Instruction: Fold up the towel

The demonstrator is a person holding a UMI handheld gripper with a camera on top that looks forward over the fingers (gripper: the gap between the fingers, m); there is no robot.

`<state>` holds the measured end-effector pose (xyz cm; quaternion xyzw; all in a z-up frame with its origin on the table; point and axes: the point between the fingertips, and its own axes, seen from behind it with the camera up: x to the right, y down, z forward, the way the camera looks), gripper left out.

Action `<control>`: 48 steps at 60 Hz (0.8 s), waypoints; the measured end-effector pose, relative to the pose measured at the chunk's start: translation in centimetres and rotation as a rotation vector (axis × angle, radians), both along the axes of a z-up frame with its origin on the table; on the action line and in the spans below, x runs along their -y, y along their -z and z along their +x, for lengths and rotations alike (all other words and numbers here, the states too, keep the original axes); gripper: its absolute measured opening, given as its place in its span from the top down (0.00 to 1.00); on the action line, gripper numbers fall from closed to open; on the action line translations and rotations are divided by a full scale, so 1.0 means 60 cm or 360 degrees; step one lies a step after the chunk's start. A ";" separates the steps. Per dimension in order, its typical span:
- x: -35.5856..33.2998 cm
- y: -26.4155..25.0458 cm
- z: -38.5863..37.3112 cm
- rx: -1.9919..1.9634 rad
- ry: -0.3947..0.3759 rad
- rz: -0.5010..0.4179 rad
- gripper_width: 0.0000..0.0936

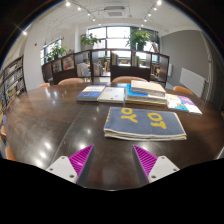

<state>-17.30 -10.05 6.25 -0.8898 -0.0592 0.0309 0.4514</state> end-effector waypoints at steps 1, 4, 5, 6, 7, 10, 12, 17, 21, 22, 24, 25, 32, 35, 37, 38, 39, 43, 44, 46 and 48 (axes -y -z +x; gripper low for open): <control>-0.018 0.005 -0.007 0.0002 0.0003 -0.0003 0.19; -0.071 0.016 -0.027 0.0005 0.0015 -0.0012 0.19; -0.094 0.019 -0.023 0.0004 0.0016 -0.0020 0.19; -0.111 0.022 -0.028 0.0005 0.0020 -0.0023 0.19; -0.128 0.025 -0.033 0.0008 0.0026 -0.0021 0.19; -0.185 0.031 -0.040 0.0011 0.0041 -0.0003 0.20; -0.218 0.036 -0.048 0.0005 0.0054 0.0009 0.20; -0.284 0.056 -0.062 0.0000 0.0063 0.0009 0.20; -0.318 0.082 -0.065 0.0038 0.0068 -0.0022 0.23; -0.323 0.089 -0.065 0.0050 0.0069 -0.0035 0.25; -0.328 0.105 -0.062 0.0076 0.0071 -0.0060 0.29; -0.331 0.114 -0.061 0.0092 0.0076 -0.0076 0.32; -0.336 0.117 -0.028 0.0185 0.0164 -0.0053 0.73; -0.335 0.118 -0.024 0.0186 0.0167 -0.0039 0.81; -0.333 0.116 -0.019 0.0179 0.0176 -0.0039 0.87; -0.334 0.116 -0.018 0.0181 0.0174 -0.0038 0.89; -0.334 0.117 -0.017 0.0184 0.0164 -0.0039 0.89; -0.336 0.118 -0.015 0.0185 0.0142 -0.0044 0.93; -0.335 0.118 -0.016 0.0186 0.0136 -0.0048 0.93; -0.334 0.117 -0.015 0.0183 0.0118 -0.0058 0.93; -0.334 0.118 -0.015 0.0175 0.0105 -0.0076 0.94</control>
